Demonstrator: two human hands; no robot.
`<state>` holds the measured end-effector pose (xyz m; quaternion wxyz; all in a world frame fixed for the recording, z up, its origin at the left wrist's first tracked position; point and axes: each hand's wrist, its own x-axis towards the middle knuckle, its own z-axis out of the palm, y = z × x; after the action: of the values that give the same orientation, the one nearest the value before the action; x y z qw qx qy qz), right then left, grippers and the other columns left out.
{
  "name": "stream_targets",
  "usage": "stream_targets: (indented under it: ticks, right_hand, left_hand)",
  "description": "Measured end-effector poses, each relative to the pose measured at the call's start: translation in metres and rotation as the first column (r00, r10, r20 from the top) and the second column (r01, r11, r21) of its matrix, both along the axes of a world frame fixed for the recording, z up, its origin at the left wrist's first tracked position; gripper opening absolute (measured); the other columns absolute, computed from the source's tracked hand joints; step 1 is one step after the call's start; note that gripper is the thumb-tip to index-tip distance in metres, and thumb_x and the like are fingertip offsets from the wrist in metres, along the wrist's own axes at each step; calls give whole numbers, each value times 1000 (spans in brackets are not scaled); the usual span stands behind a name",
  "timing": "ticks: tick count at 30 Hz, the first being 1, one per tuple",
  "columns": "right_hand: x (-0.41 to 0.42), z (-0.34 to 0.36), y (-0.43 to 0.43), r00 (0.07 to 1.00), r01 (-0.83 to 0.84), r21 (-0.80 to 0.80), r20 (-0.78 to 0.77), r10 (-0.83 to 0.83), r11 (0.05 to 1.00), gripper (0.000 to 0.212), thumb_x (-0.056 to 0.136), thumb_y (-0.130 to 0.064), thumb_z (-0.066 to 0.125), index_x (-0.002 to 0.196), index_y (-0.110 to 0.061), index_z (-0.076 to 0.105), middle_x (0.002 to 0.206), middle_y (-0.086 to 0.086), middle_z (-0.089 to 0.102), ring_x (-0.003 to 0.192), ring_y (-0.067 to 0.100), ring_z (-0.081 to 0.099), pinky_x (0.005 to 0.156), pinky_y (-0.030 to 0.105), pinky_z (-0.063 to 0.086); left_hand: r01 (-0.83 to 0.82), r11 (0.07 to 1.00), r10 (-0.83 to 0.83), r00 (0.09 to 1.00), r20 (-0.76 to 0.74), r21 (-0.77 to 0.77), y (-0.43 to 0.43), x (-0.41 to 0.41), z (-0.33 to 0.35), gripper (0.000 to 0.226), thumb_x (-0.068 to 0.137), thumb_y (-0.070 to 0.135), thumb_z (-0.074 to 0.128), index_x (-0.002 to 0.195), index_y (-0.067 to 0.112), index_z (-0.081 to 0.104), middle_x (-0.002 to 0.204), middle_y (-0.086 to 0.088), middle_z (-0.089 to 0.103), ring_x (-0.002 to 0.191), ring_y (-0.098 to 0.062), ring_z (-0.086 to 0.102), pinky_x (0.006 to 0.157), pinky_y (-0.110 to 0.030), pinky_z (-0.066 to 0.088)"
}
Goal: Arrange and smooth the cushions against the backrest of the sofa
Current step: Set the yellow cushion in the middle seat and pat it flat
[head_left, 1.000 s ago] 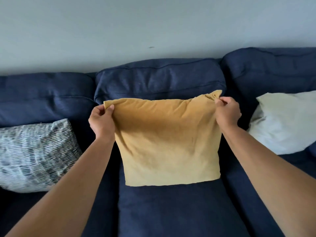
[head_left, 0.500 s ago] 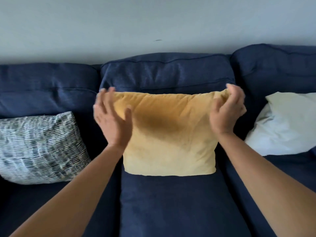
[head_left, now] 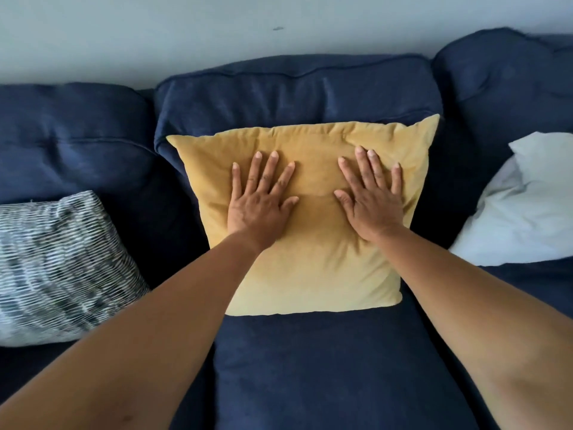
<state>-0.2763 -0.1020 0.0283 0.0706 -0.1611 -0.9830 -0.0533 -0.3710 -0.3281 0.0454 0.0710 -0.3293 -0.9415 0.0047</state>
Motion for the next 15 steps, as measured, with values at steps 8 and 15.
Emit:
stream_targets:
  ticks: [8, 15]
  right_hand:
    - [17, 39, 0, 986, -11, -27, -165, 7, 1000, 65, 101, -60, 17, 159, -31, 9, 168, 6, 2, 154, 24, 2, 119, 50, -2]
    - [39, 52, 43, 913, 408, -193, 107, -394, 892, 66, 98, -59, -3, 158, -32, -6, 168, 2, -5, 153, 23, -10, 120, 60, -4]
  left_hand:
    - [-38, 997, 36, 999, 28, 74, -9, 8, 21, 66, 98, 64, 0, 158, 38, -5, 170, -2, -8, 155, -29, -14, 120, -59, -13]
    - [-105, 994, 102, 989, 103, 19, -33, 2, 35, 70, 95, 68, -7, 158, 37, -12, 169, 2, -13, 154, -24, -20, 121, -59, -10]
